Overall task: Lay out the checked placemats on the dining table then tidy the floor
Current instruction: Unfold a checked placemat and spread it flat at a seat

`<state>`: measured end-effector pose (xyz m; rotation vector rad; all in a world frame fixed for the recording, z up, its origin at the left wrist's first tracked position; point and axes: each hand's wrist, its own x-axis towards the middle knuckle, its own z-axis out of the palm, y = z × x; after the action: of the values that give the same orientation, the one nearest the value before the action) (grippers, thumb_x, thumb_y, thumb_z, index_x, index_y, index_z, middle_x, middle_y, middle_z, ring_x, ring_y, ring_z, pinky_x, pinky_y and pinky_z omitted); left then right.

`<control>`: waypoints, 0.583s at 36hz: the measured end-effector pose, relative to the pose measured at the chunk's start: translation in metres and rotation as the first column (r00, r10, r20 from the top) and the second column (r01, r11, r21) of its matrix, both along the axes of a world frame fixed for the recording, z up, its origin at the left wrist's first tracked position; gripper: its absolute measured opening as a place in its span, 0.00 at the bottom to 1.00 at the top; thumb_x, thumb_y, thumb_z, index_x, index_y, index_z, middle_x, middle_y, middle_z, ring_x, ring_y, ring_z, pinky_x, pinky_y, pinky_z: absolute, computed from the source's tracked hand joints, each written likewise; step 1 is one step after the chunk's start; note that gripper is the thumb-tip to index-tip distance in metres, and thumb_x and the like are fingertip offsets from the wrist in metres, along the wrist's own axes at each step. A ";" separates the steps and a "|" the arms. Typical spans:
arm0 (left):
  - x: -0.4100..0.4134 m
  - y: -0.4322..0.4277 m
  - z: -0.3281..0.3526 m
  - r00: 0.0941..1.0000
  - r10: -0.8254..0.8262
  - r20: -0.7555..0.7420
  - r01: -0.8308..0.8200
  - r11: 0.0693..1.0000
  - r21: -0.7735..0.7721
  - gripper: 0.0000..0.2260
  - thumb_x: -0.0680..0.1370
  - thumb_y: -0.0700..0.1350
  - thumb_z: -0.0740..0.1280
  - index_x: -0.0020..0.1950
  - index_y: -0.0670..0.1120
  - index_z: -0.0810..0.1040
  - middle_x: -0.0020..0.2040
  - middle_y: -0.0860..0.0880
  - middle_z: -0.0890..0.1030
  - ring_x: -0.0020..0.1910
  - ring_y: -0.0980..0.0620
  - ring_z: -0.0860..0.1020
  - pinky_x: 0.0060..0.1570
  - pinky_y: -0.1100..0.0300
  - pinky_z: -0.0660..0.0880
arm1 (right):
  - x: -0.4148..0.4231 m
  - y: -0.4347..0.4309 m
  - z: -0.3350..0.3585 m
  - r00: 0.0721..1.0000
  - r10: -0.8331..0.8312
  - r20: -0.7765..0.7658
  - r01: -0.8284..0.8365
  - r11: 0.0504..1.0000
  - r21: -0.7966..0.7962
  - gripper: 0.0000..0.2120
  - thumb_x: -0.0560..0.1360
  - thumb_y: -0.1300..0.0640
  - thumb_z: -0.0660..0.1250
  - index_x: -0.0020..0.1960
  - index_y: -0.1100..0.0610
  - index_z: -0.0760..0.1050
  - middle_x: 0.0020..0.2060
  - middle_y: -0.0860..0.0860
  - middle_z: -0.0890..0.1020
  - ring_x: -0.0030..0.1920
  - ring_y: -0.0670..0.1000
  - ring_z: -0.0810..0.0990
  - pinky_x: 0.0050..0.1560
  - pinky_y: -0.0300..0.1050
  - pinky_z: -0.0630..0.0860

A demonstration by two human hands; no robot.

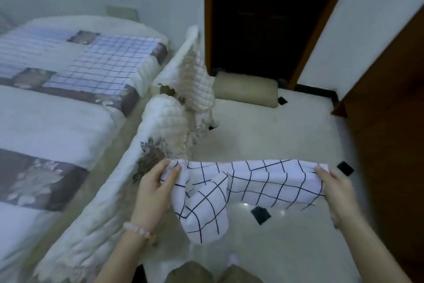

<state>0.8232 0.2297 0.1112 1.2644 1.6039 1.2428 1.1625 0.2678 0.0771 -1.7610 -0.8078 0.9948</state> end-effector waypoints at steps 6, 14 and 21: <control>-0.042 0.005 0.059 0.950 0.310 0.042 -0.312 0.936 0.160 0.07 0.77 0.41 0.66 0.39 0.45 0.79 0.34 0.54 0.80 0.34 0.62 0.75 0.37 0.68 0.74 | -0.061 0.116 0.039 0.965 0.247 -0.086 -0.235 0.963 0.131 0.07 0.76 0.55 0.65 0.43 0.58 0.78 0.45 0.56 0.82 0.44 0.53 0.79 0.43 0.46 0.75; -0.141 0.001 0.074 0.701 0.704 0.114 -0.708 0.670 0.223 0.12 0.78 0.42 0.64 0.36 0.39 0.71 0.31 0.49 0.70 0.29 0.60 0.67 0.32 0.68 0.67 | -0.198 0.211 0.074 0.835 0.545 -0.082 -0.503 0.814 0.288 0.08 0.76 0.56 0.64 0.40 0.53 0.79 0.35 0.45 0.83 0.37 0.43 0.81 0.38 0.37 0.77; -0.229 -0.023 0.064 0.562 0.814 0.148 -0.825 0.539 0.171 0.15 0.78 0.43 0.64 0.40 0.31 0.68 0.35 0.43 0.67 0.35 0.51 0.65 0.32 0.61 0.63 | -0.320 0.254 0.086 0.688 0.725 0.018 -0.702 0.660 0.268 0.08 0.74 0.54 0.66 0.40 0.55 0.80 0.36 0.51 0.79 0.40 0.51 0.76 0.45 0.44 0.74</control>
<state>0.5937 0.2067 0.1757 0.5094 2.1660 2.0536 0.8422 0.5218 0.1626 -1.1430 -1.5676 1.3865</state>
